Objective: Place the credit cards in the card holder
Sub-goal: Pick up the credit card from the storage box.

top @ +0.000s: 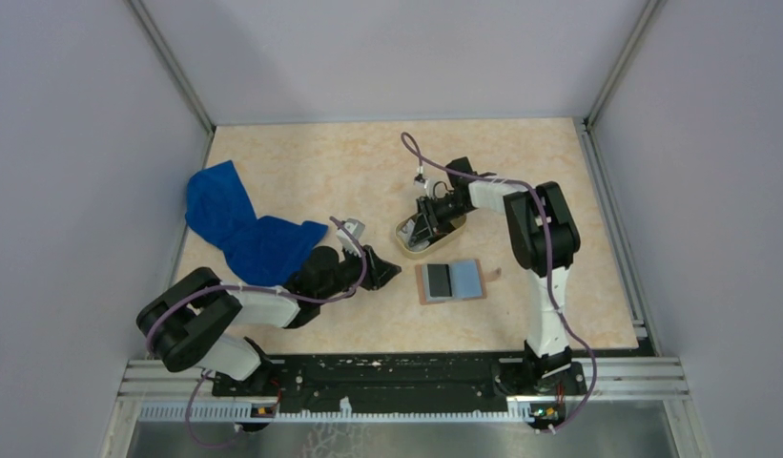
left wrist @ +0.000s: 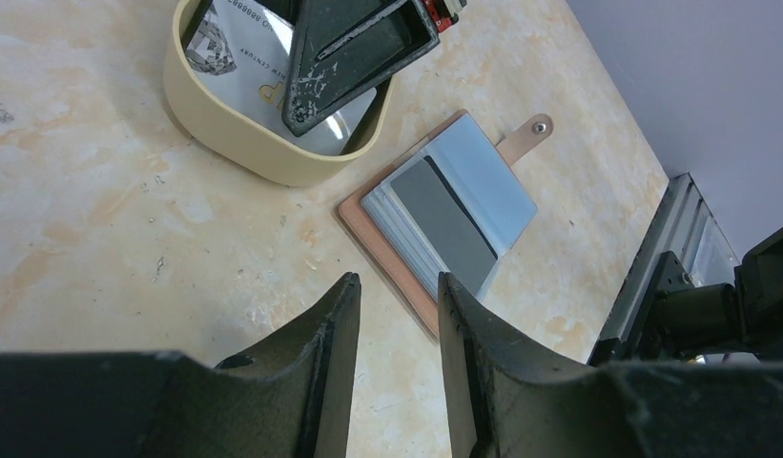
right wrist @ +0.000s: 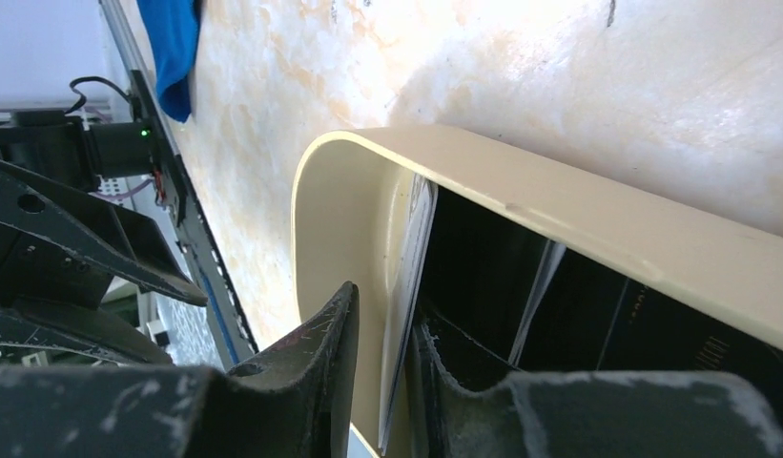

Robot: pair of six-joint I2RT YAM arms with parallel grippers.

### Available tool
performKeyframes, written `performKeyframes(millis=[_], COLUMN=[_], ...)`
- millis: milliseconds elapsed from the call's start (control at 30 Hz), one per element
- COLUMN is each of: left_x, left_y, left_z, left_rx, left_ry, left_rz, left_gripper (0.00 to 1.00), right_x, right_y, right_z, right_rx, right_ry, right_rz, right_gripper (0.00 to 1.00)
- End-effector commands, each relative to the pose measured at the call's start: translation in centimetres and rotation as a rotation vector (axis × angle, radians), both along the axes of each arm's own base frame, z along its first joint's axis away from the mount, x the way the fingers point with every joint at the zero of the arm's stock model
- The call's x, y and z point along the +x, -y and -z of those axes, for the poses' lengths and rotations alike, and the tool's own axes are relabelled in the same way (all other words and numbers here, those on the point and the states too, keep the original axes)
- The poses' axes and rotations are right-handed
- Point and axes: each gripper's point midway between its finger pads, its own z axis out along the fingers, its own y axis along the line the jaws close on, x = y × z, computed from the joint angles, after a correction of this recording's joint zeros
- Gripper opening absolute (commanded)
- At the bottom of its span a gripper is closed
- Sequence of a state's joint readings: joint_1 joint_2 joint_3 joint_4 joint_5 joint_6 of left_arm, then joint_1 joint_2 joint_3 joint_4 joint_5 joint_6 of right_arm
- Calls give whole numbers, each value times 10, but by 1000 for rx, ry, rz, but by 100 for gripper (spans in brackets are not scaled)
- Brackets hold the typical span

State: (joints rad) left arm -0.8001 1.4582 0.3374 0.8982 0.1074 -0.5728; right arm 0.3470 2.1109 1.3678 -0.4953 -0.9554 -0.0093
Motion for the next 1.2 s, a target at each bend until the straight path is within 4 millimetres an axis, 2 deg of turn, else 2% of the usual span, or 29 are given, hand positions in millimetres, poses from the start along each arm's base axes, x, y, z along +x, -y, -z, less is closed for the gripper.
performKeyframes(millis=[0,367,667,1167], left_x=[0,0,0,0], left_y=[1,1,1,0], left_z=[-4,-4,-3,-3], left_rx=[-24,-26,-26,-28], left_ry=[13,13,10,10], left_rz=[10,10,10,8], left_gripper=[42,42,42,42], right_x=[16,21,26,30], right_y=[-4,2,11,22], right_z=[-13,-22,-38,-45], right_rx=[-4,11,73,120], right_ry=[104,112,103,76], right_rz=[-29,-14,10,40], right_gripper=[23,23,23,20])
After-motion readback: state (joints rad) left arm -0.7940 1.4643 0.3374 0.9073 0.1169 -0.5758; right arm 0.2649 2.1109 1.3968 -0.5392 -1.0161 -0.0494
